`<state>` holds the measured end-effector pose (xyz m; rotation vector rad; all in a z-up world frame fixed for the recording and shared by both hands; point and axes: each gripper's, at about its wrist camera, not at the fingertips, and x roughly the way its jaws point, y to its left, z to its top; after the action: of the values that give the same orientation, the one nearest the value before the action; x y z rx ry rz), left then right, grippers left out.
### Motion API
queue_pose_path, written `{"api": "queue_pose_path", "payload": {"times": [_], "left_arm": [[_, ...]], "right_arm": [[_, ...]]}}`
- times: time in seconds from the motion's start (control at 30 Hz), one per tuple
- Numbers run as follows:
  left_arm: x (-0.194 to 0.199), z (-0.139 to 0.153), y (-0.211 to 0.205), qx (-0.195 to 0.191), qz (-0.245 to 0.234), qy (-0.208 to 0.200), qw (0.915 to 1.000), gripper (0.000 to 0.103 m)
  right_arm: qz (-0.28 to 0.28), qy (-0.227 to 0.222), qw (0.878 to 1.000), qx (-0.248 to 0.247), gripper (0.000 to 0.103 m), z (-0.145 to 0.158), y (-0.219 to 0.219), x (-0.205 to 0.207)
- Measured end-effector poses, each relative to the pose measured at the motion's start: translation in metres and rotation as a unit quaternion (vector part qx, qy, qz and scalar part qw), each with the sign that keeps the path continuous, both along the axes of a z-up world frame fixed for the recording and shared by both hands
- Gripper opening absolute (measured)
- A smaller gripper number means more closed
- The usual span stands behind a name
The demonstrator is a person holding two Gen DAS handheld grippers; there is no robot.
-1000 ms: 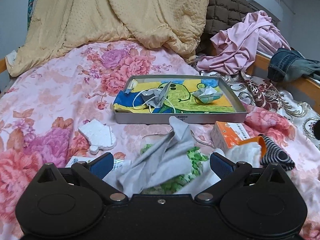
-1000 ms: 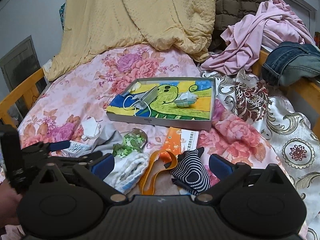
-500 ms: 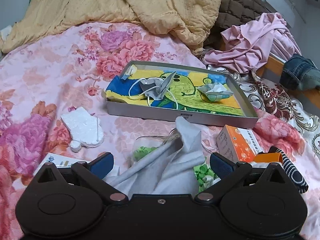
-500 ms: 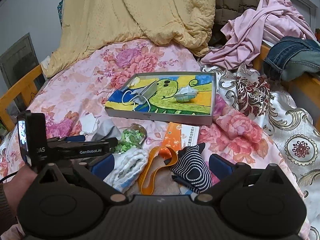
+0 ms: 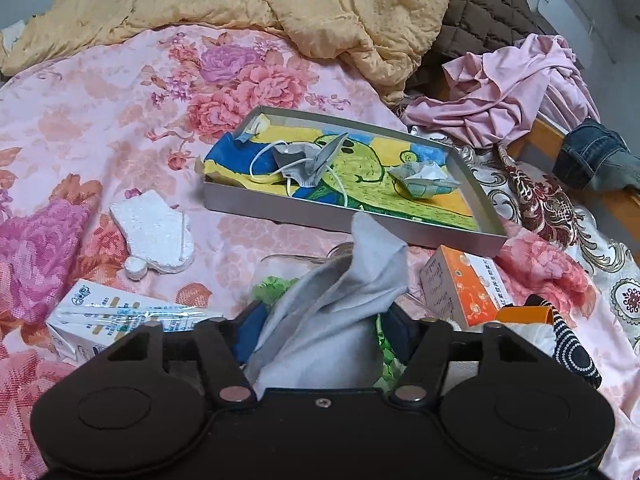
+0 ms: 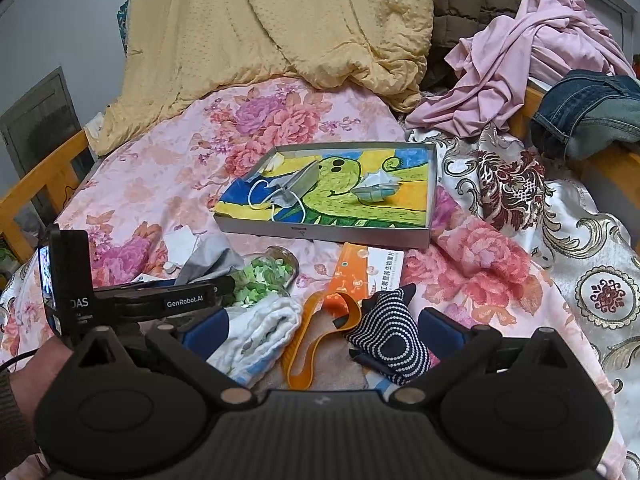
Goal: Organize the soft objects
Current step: 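Grasp the grey cloth with the left gripper and lift it, then grasp the white foam insole piece with the right gripper while the left holds the grey cloth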
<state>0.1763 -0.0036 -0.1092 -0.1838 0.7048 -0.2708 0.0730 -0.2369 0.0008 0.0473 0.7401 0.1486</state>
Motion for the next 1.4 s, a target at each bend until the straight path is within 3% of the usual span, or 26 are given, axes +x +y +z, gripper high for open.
{"api": "queue_pose_path", "payload": {"times": [0.07,0.17,0.23,0.3,0.87,1.4], "left_arm": [[-0.001,0.001,0.003,-0.003,0.002,-0.002,1.0,0.053],[-0.004,0.004,0.008,0.004,0.004,-0.009,0.9999,0.035],[-0.006,0.007,0.011,0.01,0.004,-0.012,0.9999,0.014],[-0.006,0.009,0.014,0.015,0.004,-0.011,0.9998,0.006],[-0.022,0.021,0.051,0.006,0.029,-0.016,0.9994,0.003],[-0.036,0.024,0.141,0.015,0.132,-0.004,0.9912,0.003]], "right_arm": [[0.003,0.0,1.0,0.0,0.103,-0.001,0.003,0.0],[0.012,0.001,1.0,0.001,0.103,-0.004,0.011,0.003],[0.021,0.0,1.0,-0.002,0.103,-0.005,0.019,0.008],[0.033,-0.001,0.999,-0.005,0.103,-0.008,0.029,0.015],[0.08,0.019,0.997,-0.016,0.102,-0.035,0.087,0.082],[0.136,0.067,0.988,-0.002,0.102,-0.083,0.194,0.196]]}}
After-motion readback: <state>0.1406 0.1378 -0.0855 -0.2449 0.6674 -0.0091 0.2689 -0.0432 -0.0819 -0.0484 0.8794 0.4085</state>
